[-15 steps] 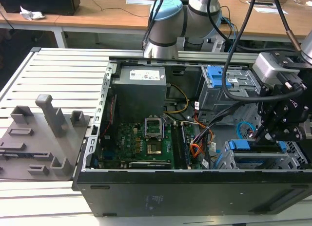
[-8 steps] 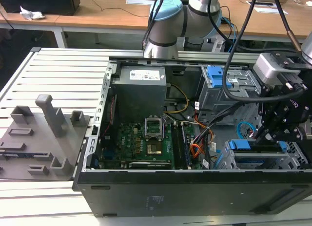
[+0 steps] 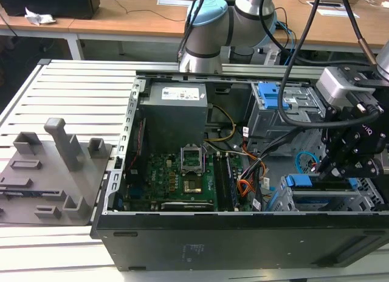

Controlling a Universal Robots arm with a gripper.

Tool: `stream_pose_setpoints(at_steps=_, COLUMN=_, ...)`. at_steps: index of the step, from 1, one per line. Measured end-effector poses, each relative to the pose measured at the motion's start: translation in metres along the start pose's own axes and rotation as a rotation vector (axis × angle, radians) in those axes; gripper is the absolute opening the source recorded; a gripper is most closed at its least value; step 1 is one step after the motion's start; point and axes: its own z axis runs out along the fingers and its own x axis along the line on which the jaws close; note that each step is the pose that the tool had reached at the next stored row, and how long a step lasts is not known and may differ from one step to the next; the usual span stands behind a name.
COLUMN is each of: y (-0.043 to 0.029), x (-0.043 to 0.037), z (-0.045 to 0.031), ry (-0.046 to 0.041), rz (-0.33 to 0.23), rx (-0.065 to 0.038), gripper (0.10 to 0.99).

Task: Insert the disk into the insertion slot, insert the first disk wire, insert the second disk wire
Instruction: 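Insert the second disk wire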

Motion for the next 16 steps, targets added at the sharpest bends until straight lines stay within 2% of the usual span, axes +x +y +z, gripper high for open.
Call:
stream_pose_setpoints(at_steps=3, y=0.0008, x=-0.0001, z=-0.0121, ry=0.0002, rz=0.0, rx=0.0, gripper=0.239)
stream_pose_setpoints(at_steps=5, y=0.0008, x=-0.0001, z=-0.0129, ry=-0.0001, rz=0.0, rx=0.0, gripper=0.227)
stream_pose_setpoints(at_steps=6, y=0.0008, x=-0.0001, z=-0.0129, ry=-0.0001, rz=0.0, rx=0.0, gripper=0.161)
stream_pose_setpoints(at_steps=16, y=0.0008, x=-0.0001, z=-0.013, ry=-0.0003, rz=0.0, rx=0.0, gripper=0.161)
